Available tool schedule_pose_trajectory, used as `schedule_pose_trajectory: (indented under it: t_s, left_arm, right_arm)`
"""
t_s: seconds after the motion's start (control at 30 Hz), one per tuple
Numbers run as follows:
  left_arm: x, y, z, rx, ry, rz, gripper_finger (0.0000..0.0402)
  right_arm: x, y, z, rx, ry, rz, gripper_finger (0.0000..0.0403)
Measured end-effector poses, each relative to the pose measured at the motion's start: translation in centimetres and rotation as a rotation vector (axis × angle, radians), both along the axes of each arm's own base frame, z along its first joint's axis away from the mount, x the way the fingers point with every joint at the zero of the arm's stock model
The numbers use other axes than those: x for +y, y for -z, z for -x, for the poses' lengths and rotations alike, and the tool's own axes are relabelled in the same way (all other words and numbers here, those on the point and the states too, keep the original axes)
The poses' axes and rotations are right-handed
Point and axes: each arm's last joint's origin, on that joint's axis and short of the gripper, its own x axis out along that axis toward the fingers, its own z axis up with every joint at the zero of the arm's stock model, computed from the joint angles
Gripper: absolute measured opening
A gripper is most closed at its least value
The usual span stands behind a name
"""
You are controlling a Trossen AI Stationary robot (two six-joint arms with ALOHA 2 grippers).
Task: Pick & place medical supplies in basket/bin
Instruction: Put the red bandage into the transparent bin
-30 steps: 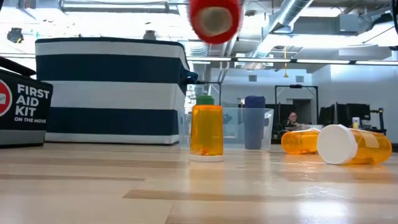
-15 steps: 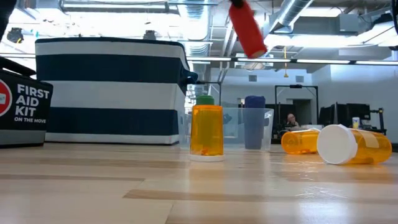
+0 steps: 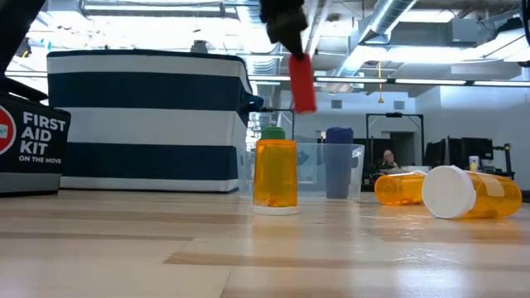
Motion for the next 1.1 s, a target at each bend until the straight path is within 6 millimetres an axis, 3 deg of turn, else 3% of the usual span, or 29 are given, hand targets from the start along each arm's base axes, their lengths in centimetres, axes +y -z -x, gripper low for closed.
schedule_pose_trajectory:
  t_s: [0.33, 0.73, 1.1]
  left_arm:
    - [0.0, 5.0, -1.3, 0.076, -0.042, -0.046, 0.0000]
    - [2.0, 7.8, -2.3, 0.058, -0.100, -0.034, 0.0000]
    - [2.1, 9.5, -1.9, 0.090, -0.094, -0.029, 0.0000]
  right_arm:
    - [0.0, 0.0, 0.0, -0.003, 0.010, 0.003, 0.0205]
    - [-0.1, 0.0, 0.0, -0.007, 0.025, 0.003, 0.0205]
    - [-0.1, -0.1, 0.0, -0.009, 0.032, 0.003, 0.0205]
